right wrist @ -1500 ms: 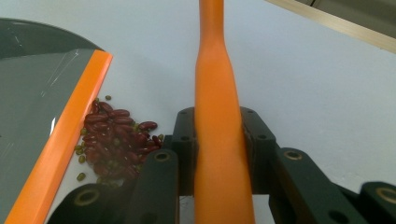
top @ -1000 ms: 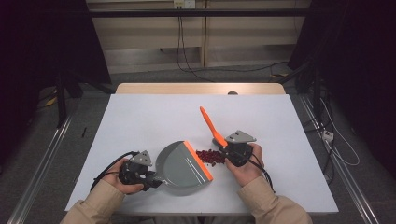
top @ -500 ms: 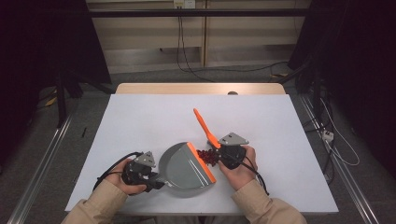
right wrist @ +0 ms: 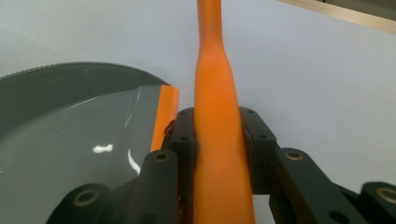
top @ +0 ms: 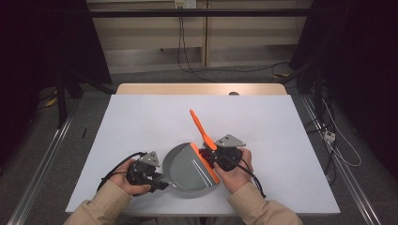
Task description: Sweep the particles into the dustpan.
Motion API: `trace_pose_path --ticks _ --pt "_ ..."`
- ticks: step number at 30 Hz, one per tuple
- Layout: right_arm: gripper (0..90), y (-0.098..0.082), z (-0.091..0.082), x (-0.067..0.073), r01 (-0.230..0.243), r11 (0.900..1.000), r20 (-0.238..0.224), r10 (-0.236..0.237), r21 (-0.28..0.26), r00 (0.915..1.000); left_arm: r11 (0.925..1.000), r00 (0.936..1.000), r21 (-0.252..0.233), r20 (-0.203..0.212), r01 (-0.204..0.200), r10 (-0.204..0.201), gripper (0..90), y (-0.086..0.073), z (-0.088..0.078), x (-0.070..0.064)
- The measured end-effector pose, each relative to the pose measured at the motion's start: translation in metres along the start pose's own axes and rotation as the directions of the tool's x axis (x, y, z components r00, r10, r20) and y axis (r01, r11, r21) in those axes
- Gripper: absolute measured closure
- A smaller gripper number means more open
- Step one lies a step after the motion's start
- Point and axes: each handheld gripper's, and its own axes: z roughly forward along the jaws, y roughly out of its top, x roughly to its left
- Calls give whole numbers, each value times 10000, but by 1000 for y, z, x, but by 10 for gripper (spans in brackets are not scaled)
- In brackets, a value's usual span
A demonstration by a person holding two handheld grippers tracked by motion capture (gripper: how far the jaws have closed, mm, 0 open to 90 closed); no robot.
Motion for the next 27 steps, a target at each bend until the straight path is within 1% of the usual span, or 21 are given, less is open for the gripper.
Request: trace_pose_path --ticks 1,2,4,8,10,14,15,17,18,19,21,23,24,26,27 --pt "710 0 0 1 13 10000 -16 -13 -10 10000 10000 10000 -3 -28 45 -45 628 0 0 0" --pt "710 0 1 2 20 10000 -15 -20 -7 10000 10000 10000 30 -27 -1 1 628 0 0 0" --pt "710 1 1 3 -133 9999 -109 133 -21 9999 10000 10000 -38 -19 85 -85 628 1 1 0" --pt "710 2 3 6 -257 9997 -151 257 -47 9996 9999 9999 -36 5 106 -106 628 2 1 0" --pt "710 2 3 7 -450 9989 -306 446 -120 9985 9999 9999 -42 -2 112 -112 628 2 1 0" --pt "709 2 5 12 -443 9988 -328 437 -198 9985 10000 10000 0 -22 90 -90 629 2 1 0" --pt "709 3 5 13 -522 9984 -401 513 -203 9979 10000 9999 -1 -22 100 -100 629 2 1 0" --pt "710 3 5 16 -412 9989 -396 403 -216 9984 9999 9999 -11 -5 136 -136 629 2 1 0" --pt "709 3 5 18 -443 9987 -483 431 -244 9979 9999 9999 -13 -15 155 -155 630 2 1 0" --pt "709 4 6 19 -374 9990 -522 361 -248 9980 9998 9998 -17 -18 184 -184 630 2 1 0" --pt "709 4 6 23 -144 9996 -432 134 -242 9990 9997 9997 -103 -44 243 -243 630 1 1 0" --pt "710 4 5 24 -135 9992 -479 117 -364 9988 9995 9996 -122 -66 287 -288 630 1 0 2" --pt "710 5 4 25 -151 9990 -593 126 -414 9982 9996 9997 -99 -38 261 -262 630 1 0 2" --pt "712 9 0 26 -516 9968 -1058 449 -618 9934 9995 9996 -120 -49 295 -295 631 0 0 2" --pt "712 10 0 28 -473 9970 -1179 399 -609 9922 9995 9996 -133 -57 293 -294 630 0 0 2"
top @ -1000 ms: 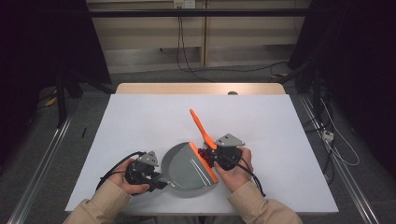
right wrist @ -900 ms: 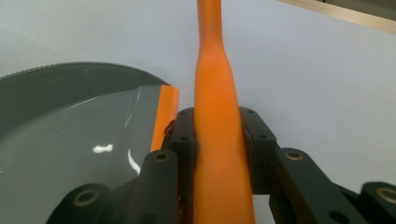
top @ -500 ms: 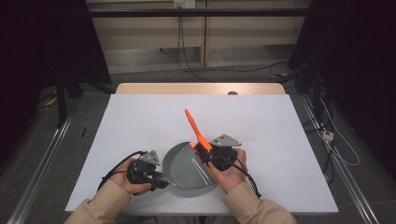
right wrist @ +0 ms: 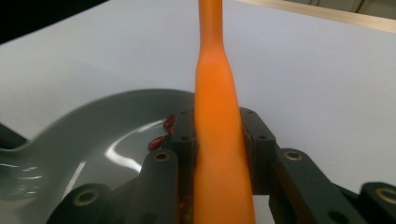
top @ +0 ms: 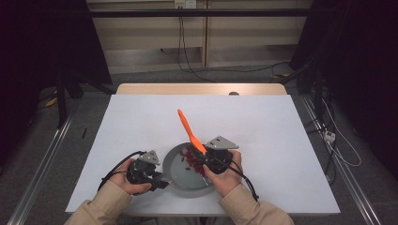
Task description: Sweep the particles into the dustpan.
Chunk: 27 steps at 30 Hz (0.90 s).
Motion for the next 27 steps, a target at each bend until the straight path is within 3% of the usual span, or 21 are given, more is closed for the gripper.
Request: trace_pose_path --ticks 2,5,10,14,18,22,25,27 --pt "712 3 0 4 343 9994 42 -343 -98 9994 10000 10000 -75 -19 56 -56 631 -1 -1 1" --pt "712 8 0 -1 135 9994 -102 -138 -305 9999 9999 10000 -122 -26 57 -57 630 -1 -3 2" --pt "712 20 -3 -20 64 9979 294 -45 -649 9996 10000 10000 -62 15 53 -53 630 -2 -3 3" --pt "712 22 2 -38 75 9984 743 -34 -556 9972 9998 9998 -48 -5 186 -186 630 -3 -4 4" --pt "712 18 13 -47 395 9988 1237 -355 -303 9917 9998 9998 4 36 199 -199 629 -4 -4 7" --pt "712 9 25 -49 1304 9915 1826 -1284 11 9748 9996 9996 9 -3 271 -271 629 -4 -5 9" --pt "712 6 31 -50 1305 9914 1663 -1281 -32 9777 9994 9994 56 58 327 -327 629 -4 -4 10" --pt "712 6 31 -43 1356 9906 1455 -1364 157 9799 9994 9994 94 27 343 -344 629 -2 -4 11"
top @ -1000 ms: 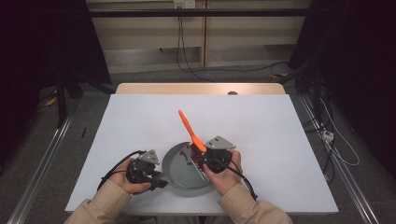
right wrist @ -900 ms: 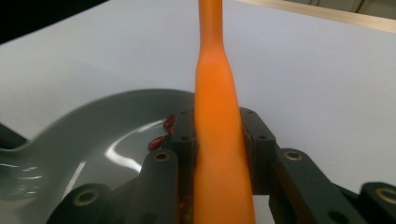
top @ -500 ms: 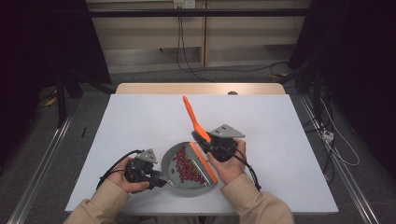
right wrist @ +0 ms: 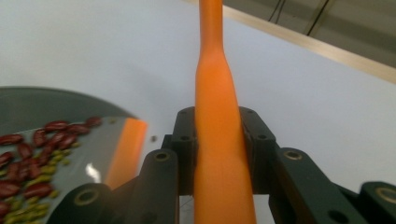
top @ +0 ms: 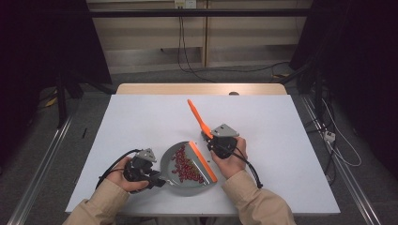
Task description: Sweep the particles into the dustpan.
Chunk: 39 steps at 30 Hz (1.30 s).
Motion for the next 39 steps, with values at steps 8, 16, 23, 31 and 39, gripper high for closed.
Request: trace_pose_path --ticks 8,16,23,31,39 --pt "711 2 -8 29 -314 9995 -1013 307 -55 9944 9999 9999 26 -6 122 -122 630 3 2 1" --pt "712 12 -17 36 -1055 9927 -1568 952 -587 9830 9999 9999 -60 -58 153 -153 630 3 3 2" --pt "711 13 -23 4 -1237 9900 -901 1174 -672 9890 9999 9998 -74 -146 94 -95 629 2 1 1" --pt "712 -5 -7 -13 -814 9965 65 815 -176 9966 9997 9996 -50 -137 232 -233 629 1 1 4" --pt "711 2 -6 21 -590 9982 -923 577 -111 9941 9994 9992 -105 -233 330 -333 624 3 2 3"
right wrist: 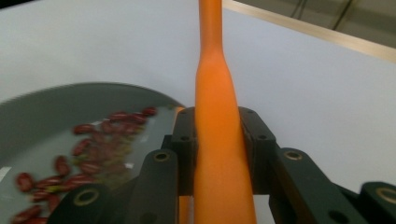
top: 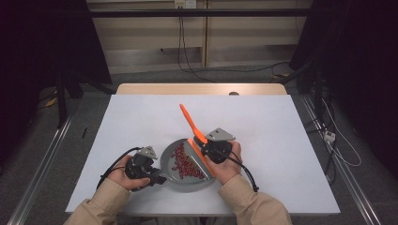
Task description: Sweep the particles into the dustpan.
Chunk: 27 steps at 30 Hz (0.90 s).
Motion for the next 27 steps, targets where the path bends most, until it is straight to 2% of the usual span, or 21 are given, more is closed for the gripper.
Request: trace_pose_path --ticks 3,5,6,7,9,12,14,16,18,21,22,27 --pt "711 2 0 12 401 9991 -155 -403 -107 9991 10000 9999 2 -113 -73 73 607 -1 0 0" --pt "711 5 -3 11 -122 9994 -759 96 -333 9971 9998 9996 37 -195 -197 198 584 -1 0 0" --pt "711 7 -5 11 -260 9993 -928 232 -287 9954 10000 9998 -56 -202 -68 66 584 -1 1 -1" --pt "711 8 -6 12 -113 9995 -879 87 -296 9961 9997 9996 35 -137 -242 242 594 0 1 0" --pt "711 9 -9 12 -2 9993 -801 -28 -374 9968 9997 9995 -97 -213 -236 234 621 -1 3 -2" --pt "711 8 -12 3 -199 9988 -708 167 -440 9973 9991 9990 -326 -353 -285 274 629 -4 4 -4" --pt "711 5 -15 -5 -375 9985 -605 350 -408 9976 9975 9978 -515 -465 -490 466 631 -6 4 -6" --pt "711 4 -17 -11 -500 9978 -503 478 -425 9976 9957 9981 -823 -483 -431 392 632 -8 4 -7" --pt "711 3 -21 -19 -577 9973 -351 562 -459 9978 9940 9957 -914 -752 -603 535 632 -8 4 -8" --pt "711 2 -26 -30 -654 9965 -152 647 -524 9978 9912 9937 -1196 -1031 -572 449 633 -8 4 -8" --pt "711 2 -28 -33 -678 9963 -93 674 -536 9977 9894 9949 -1339 -908 -554 434 632 -8 4 -8" --pt "711 -2 -35 -47 -689 9963 187 700 -515 9974 9814 9928 -1880 -1190 -383 159 632 -9 0 -6"
